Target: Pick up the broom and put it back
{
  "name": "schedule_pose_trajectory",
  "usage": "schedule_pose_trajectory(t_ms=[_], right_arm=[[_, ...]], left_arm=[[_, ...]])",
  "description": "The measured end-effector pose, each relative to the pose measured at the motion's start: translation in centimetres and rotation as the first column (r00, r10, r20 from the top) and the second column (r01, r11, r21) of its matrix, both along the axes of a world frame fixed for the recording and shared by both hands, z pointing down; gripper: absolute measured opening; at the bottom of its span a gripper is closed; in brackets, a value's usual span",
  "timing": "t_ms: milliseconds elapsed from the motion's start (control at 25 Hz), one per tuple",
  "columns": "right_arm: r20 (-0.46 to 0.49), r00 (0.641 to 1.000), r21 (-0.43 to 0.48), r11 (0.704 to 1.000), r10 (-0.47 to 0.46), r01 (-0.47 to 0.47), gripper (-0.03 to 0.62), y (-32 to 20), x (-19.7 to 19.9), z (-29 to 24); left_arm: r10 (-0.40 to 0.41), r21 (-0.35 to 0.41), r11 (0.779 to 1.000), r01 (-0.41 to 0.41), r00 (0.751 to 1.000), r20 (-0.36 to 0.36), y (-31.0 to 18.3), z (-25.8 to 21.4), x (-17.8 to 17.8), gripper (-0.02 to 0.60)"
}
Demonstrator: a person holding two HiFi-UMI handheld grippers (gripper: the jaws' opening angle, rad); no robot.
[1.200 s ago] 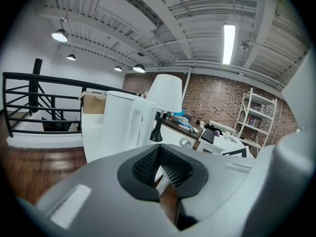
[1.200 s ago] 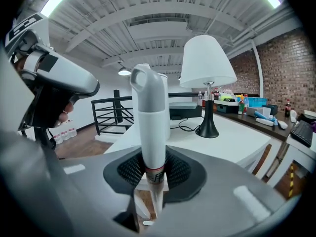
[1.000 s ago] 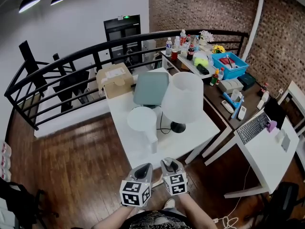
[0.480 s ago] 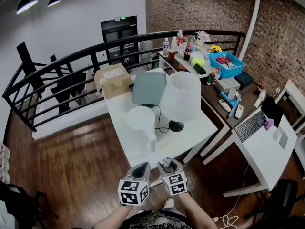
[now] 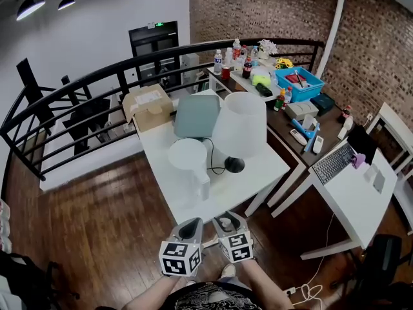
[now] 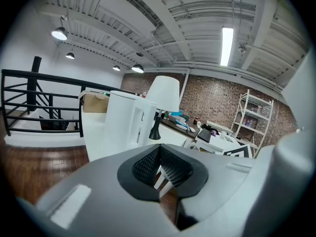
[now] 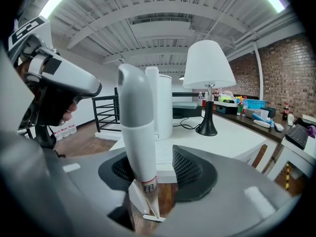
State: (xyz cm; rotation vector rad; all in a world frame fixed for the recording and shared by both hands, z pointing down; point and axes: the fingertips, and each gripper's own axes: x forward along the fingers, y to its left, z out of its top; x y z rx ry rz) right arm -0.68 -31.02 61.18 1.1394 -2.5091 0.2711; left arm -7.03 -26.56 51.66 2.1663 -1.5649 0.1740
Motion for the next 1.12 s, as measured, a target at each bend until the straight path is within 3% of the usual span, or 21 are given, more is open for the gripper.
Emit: schedule_pose_trajectory(t_ms=[520, 1120], right_arm=[[0.007, 0.999, 0.046, 0.998, 0.042, -0.042, 0.15, 1.1, 0.2, -1.2], [0.013, 1.0, 0.047, 0.999, -0.015, 0.014, 0.155, 0.0, -0.8, -1.5]], left_arm=[[0.028, 0.002, 1.0, -0.028, 1.0, -0.005, 1.1, -0.1, 0.3, 0.003], [-0.023, -0.012, 1.0, 0.023, 1.0, -0.01, 0.2, 0.4, -0.5, 0.003]])
